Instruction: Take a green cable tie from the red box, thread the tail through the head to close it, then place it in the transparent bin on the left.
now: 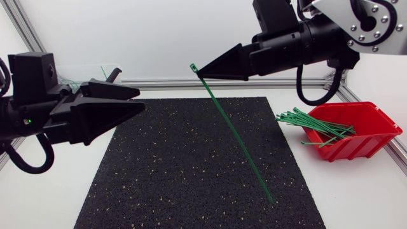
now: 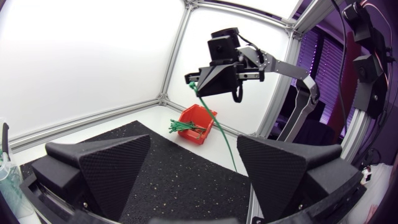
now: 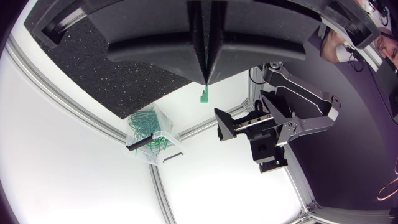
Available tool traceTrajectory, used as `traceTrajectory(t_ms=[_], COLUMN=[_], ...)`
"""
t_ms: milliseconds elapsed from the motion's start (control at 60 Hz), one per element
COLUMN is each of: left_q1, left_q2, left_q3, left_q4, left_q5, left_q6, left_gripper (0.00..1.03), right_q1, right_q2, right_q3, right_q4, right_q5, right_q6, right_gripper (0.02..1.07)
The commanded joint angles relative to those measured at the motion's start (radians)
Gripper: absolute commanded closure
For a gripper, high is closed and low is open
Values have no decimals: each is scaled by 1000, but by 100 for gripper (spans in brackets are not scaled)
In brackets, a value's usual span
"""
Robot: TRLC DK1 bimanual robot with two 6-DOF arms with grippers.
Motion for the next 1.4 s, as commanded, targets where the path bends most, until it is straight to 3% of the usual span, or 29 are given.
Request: traceTrajectory(t_ms=[0,133,383,950,1067,1233,1383], left_q1=[-34,-37,-43,-115,-121,-120,-121], left_q2=[38,119,205,240,242,249,249], left_q3=[19,17,37,53,53,51,47], left_q4=[47,167,302,360,368,399,408], left_q5=[12,42,49,55,56,58,59], left_q6=[-62,-164,-283,-355,-368,-398,-409], left_gripper=[7,7,9,21,27,44,48], right_q1=[-12,-7,50,112,122,136,145], right_q2=[-25,-34,-2,60,61,64,71], right_q3=[-54,-97,-89,-101,-109,-110,-109], right_q4=[61,220,340,395,404,406,407], right_q5=[-29,-66,-66,-35,-26,-18,-15], right_q6=[89,206,309,335,338,336,336], right_gripper=[101,101,101,101,101,101,101])
